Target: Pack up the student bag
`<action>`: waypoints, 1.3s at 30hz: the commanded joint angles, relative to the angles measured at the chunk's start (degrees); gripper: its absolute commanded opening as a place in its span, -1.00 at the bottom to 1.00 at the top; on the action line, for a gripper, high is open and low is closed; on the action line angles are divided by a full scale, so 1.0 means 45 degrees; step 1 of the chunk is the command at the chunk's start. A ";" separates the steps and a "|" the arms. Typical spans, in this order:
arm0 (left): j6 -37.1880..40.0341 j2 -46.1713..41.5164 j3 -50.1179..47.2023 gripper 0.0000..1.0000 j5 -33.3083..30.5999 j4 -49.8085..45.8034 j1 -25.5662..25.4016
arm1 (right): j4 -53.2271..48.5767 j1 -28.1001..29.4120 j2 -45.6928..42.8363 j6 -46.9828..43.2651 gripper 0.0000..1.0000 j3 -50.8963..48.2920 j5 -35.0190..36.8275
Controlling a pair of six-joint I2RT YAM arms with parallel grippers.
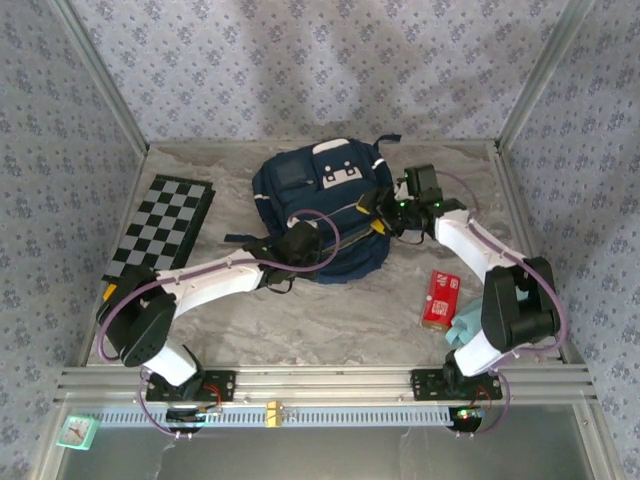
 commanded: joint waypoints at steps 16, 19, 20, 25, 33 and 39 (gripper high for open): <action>0.0228 -0.0418 0.0154 -1.00 -0.0299 0.0322 0.0036 | 0.2443 0.2872 0.0672 0.2421 -0.66 -0.0530 0.3841; 0.0154 -0.0688 -0.0134 -1.00 -0.0808 0.0079 0.0091 | 0.2289 0.2739 0.0257 0.2193 -0.91 -0.0483 0.3579; 0.0114 -0.0837 -0.0235 -1.00 -0.1045 -0.0050 0.0137 | 0.2129 0.2653 0.0129 0.2080 -0.98 -0.0392 0.3315; -0.0540 -0.1461 -0.0654 -1.00 -0.2264 -0.0960 0.0931 | 0.1481 0.1899 -0.0538 0.1812 -1.00 0.0094 0.1933; -0.0410 -0.2255 -0.1644 -1.00 -0.2019 0.0435 0.3228 | 0.0019 0.0831 -0.0892 0.0930 -1.00 0.0853 -0.0357; -0.0048 -0.1753 -0.1758 -1.00 -0.1212 0.1965 0.5116 | -0.0229 0.0699 -0.1272 0.0647 -1.00 0.0292 -0.0458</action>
